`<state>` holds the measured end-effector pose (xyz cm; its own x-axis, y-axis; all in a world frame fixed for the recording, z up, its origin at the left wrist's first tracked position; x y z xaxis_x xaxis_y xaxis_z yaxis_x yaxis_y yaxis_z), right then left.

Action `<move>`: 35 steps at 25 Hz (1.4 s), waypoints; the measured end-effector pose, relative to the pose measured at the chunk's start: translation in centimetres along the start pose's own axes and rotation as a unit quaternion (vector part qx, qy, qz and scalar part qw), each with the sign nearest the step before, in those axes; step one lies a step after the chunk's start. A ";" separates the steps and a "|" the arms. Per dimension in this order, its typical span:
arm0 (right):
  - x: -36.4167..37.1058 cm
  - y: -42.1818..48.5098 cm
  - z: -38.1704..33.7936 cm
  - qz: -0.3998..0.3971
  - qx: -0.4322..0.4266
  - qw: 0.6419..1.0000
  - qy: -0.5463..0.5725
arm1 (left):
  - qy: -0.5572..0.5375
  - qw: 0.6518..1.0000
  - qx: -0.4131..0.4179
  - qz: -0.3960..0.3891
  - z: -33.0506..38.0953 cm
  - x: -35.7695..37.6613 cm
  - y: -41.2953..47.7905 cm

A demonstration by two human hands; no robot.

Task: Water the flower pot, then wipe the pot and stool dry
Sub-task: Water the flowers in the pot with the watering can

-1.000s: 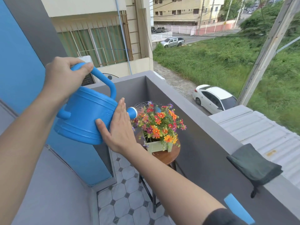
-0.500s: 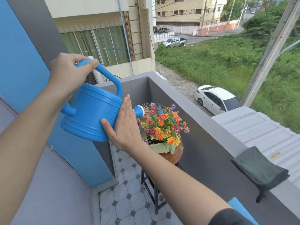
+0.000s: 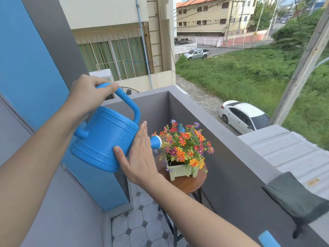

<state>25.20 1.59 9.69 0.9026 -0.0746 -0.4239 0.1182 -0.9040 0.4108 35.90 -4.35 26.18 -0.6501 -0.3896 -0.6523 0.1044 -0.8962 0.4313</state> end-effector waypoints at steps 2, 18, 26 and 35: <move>-0.6 0.1 0.3 0.017 -0.009 1.000 -0.002 | -0.011 1.000 0.006 0.004 0.4 0.4 -0.2; -0.7 1.7 1.3 -0.072 -0.002 0.995 -0.066 | 0.032 0.998 -0.031 0.038 -0.7 0.0 -0.2; -1.9 -1.5 -0.3 0.016 0.014 1.000 -0.012 | -0.001 1.000 -0.005 -0.031 1.3 1.3 -0.7; -5.9 1.7 0.0 0.065 -0.025 0.997 -0.042 | -0.087 0.996 0.004 0.025 4.2 1.0 -0.3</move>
<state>20.08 0.51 12.91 0.8739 -0.2272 -0.4297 0.0245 -0.8624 0.5057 32.04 -3.59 28.06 -0.7646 -0.3899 -0.5132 0.1336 -0.8748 0.4656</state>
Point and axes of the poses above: each hand's wrist, its own y-axis towards the middle knuckle, its own x-axis out of the palm, z = x × y, the point moved 8 cm from there along y, towards the middle knuckle, and after that the axes turned 5 degrees about y, right-handed, at the moved point
